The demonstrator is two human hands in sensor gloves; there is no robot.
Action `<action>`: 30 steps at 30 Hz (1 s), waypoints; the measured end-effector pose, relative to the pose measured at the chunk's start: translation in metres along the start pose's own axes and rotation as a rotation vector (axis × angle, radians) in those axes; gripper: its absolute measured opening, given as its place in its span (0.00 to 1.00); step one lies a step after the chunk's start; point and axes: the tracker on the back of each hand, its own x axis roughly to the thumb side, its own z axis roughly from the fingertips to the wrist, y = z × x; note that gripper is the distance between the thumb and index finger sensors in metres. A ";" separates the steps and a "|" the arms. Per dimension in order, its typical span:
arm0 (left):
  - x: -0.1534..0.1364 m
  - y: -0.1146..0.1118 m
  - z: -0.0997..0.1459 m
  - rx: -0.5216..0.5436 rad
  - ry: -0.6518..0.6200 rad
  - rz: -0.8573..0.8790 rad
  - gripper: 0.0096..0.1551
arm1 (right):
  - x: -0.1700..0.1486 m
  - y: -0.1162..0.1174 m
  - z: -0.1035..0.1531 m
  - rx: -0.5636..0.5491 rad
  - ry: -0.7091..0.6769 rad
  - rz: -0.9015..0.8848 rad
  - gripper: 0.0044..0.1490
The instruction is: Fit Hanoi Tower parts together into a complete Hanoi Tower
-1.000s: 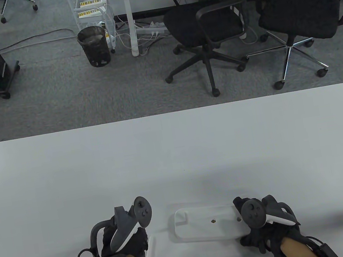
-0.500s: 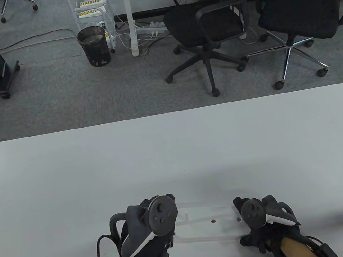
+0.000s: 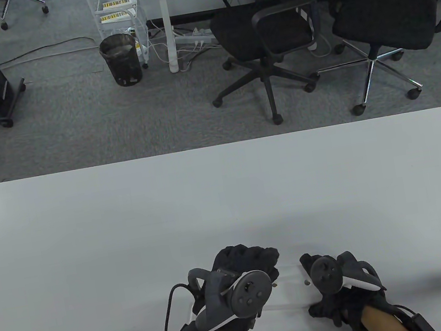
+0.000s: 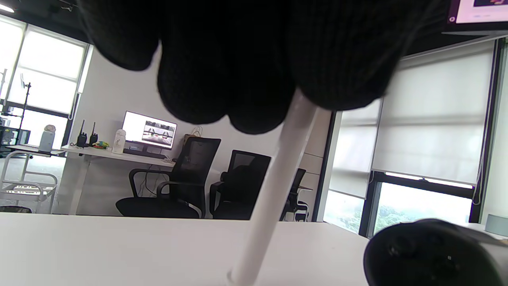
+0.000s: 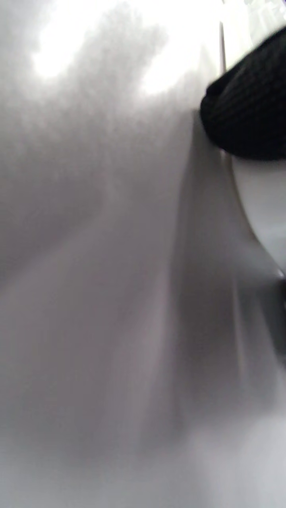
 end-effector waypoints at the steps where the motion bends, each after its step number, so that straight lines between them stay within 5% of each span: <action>1: 0.000 -0.005 -0.001 -0.016 -0.002 -0.002 0.23 | 0.000 0.000 0.000 0.000 0.000 0.001 0.74; 6: -0.006 -0.031 -0.009 -0.122 0.002 0.027 0.23 | 0.000 0.000 0.000 0.001 0.000 0.000 0.74; 15: -0.012 -0.062 -0.012 -0.156 0.019 0.023 0.23 | -0.001 0.001 0.000 0.001 0.000 0.001 0.74; 30: -0.009 -0.079 -0.016 -0.168 0.034 -0.069 0.23 | -0.001 0.001 -0.001 0.002 -0.003 0.000 0.74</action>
